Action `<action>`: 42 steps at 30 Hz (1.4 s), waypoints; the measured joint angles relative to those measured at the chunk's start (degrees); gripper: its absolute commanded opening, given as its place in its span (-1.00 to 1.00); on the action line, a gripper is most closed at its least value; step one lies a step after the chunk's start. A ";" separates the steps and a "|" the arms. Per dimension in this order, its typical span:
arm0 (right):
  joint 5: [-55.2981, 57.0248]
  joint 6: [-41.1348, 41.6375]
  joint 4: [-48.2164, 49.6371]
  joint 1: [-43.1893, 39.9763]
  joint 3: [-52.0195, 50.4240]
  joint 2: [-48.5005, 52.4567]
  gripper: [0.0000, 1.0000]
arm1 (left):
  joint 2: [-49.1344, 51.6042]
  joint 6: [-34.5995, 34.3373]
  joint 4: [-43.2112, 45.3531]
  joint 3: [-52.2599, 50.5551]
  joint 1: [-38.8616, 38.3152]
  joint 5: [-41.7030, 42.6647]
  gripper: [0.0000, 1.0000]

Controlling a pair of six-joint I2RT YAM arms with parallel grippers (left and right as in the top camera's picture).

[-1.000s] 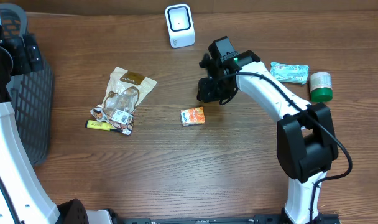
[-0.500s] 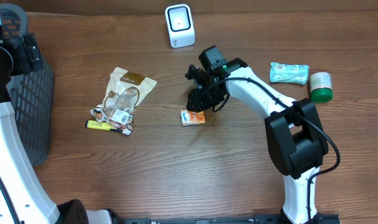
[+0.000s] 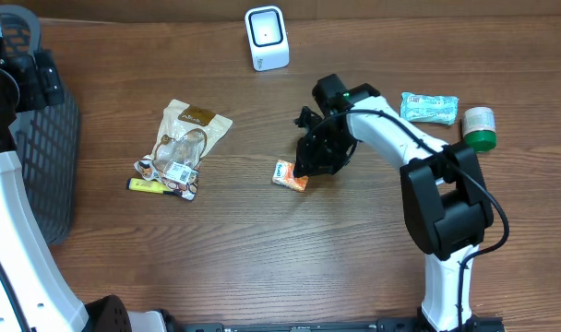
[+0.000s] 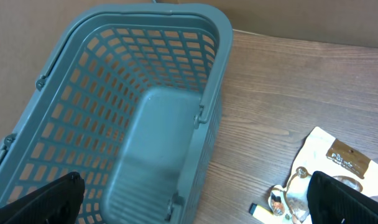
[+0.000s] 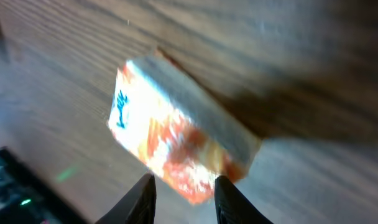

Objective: Scan the item barcode

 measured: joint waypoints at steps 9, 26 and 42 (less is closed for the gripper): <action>-2.51 0.90 -4.37 -0.85 6.82 0.07 -0.01 | 0.00 0.00 0.00 0.00 0.00 0.00 1.00; 5.66 -1.86 8.09 -2.64 1.53 0.50 0.15 | 0.24 0.00 -0.02 0.00 0.00 0.00 1.00; -1.55 -2.71 8.46 -2.67 -1.46 0.50 -0.23 | 0.24 0.00 -0.26 0.00 0.00 0.00 0.99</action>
